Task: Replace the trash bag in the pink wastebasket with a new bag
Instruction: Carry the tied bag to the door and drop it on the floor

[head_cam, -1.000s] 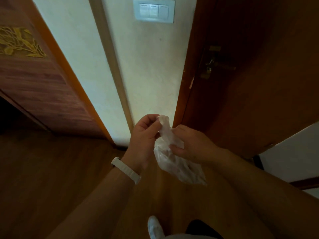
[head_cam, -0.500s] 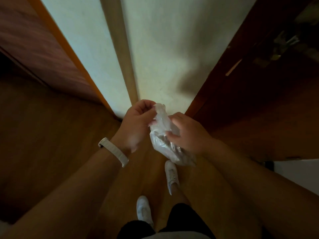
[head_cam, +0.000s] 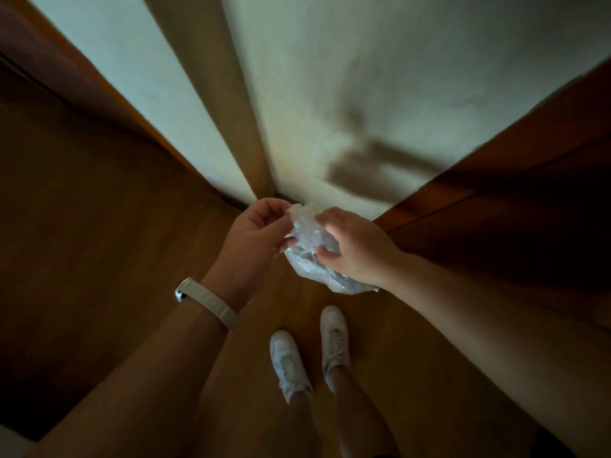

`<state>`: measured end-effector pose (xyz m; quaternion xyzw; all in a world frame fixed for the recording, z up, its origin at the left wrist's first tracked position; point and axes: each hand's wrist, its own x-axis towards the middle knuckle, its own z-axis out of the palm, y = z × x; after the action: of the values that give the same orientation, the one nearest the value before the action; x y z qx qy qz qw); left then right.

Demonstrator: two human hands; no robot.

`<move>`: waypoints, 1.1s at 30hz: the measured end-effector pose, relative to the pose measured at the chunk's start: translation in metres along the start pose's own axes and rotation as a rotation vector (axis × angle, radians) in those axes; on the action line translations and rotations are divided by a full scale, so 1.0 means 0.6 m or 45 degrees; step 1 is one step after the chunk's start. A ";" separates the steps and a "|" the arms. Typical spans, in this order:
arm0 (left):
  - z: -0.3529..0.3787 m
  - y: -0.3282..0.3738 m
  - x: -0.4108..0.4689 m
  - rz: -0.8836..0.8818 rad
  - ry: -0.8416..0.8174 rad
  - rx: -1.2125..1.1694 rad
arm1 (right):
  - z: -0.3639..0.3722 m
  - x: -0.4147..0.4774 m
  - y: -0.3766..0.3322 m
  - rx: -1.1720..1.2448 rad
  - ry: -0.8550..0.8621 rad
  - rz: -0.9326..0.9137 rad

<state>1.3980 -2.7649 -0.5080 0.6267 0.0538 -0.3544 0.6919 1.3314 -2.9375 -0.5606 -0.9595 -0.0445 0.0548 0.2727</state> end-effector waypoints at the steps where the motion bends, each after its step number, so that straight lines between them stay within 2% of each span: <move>1: -0.010 -0.028 0.026 -0.005 0.018 -0.011 | 0.033 0.010 0.022 -0.012 -0.012 0.000; 6: -0.069 -0.165 0.126 -0.063 0.071 -0.012 | 0.187 0.049 0.104 -0.025 -0.010 -0.010; 18: -0.204 -0.387 0.309 -0.073 -0.091 0.194 | 0.453 0.110 0.243 -0.107 -0.026 -0.025; 23: -0.208 -0.444 0.360 -0.116 -0.069 0.279 | 0.508 0.129 0.290 -0.188 -0.031 -0.030; 33: -0.182 -0.492 0.426 -0.174 0.247 0.482 | 0.510 0.137 0.312 -0.224 -0.220 0.082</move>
<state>1.4636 -2.7632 -0.9083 0.7714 0.0949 -0.3424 0.5280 1.3837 -2.9279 -0.9244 -0.9724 -0.0416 0.1421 0.1806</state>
